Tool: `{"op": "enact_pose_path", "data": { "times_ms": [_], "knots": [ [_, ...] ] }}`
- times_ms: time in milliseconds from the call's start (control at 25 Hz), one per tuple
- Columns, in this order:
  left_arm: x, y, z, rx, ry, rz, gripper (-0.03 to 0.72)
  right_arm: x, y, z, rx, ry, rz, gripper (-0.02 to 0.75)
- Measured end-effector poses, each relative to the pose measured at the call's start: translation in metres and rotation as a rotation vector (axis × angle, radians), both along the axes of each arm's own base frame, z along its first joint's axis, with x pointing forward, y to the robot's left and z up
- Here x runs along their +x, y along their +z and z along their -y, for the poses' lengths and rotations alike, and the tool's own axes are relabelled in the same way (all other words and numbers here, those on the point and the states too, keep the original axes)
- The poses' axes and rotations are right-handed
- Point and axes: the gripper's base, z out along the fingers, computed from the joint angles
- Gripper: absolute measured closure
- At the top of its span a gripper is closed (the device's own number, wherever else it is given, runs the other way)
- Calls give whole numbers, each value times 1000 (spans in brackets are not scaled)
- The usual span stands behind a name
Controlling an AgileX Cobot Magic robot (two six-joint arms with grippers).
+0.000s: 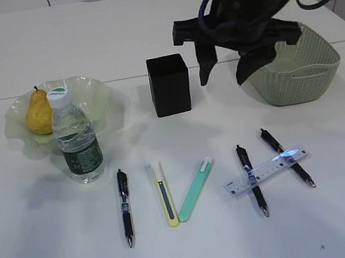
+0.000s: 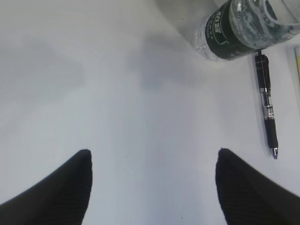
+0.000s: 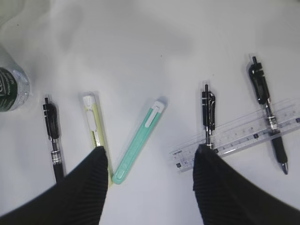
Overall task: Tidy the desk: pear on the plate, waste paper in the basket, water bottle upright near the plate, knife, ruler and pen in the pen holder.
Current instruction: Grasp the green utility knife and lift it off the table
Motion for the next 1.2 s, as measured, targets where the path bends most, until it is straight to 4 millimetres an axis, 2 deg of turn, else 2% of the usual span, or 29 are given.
{"op": "enact_pose_path", "data": {
  "times_ms": [440,560,920,1200],
  "knots": [
    [3,1,0,2,5,29,105,16,-75,-28,40,-190,-232,309],
    [4,1,0,1,9,42,105,20,-90,-32,50,-229,-262,309],
    [4,2,0,0,11,47,105,28,-121,-37,64,-311,-293,309],
    [4,2,0,-2,11,47,105,34,-136,-40,64,-332,-301,309]
  ]
}}
